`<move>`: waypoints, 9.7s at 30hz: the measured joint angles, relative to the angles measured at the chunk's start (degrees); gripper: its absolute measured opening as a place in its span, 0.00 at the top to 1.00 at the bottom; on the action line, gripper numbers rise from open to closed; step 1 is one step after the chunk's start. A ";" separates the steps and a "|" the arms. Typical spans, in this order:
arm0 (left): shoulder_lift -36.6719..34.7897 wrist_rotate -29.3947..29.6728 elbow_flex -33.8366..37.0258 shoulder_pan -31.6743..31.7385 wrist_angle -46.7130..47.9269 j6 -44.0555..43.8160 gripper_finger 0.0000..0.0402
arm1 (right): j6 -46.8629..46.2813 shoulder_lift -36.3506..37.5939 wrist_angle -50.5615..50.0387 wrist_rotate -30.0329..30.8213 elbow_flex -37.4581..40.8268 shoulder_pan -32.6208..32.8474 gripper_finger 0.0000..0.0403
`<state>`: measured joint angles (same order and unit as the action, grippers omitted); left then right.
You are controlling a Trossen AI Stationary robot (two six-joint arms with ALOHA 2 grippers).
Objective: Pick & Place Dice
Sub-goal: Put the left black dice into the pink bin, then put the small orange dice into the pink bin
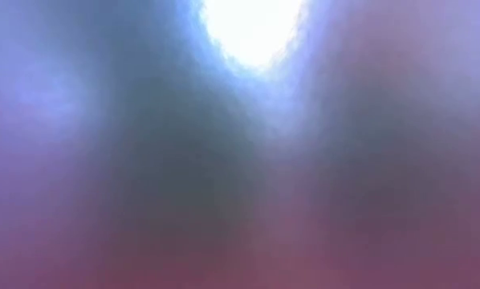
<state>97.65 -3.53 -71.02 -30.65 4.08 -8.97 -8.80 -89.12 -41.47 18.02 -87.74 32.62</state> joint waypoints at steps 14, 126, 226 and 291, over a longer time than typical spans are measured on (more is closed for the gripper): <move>0.00 2.65 0.07 0.15 -0.02 1.27 0.47 | 0.02 0.00 0.02 0.00 -0.02 0.00 0.01; -7.47 8.83 27.81 73.66 29.77 2.80 0.54 | -0.20 0.00 0.26 -0.07 0.00 0.00 0.01; -18.52 0.44 22.18 2.71 -14.33 1.73 0.89 | -1.34 0.00 0.24 0.00 0.00 0.00 0.01; 0.44 0.56 1.05 0.90 4.72 7.05 0.58 | -1.29 0.00 0.20 -0.02 0.00 -0.02 0.01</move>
<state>98.08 -2.97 -69.97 -29.76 8.79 -1.92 -10.09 -89.12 -41.28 18.00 -87.74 32.60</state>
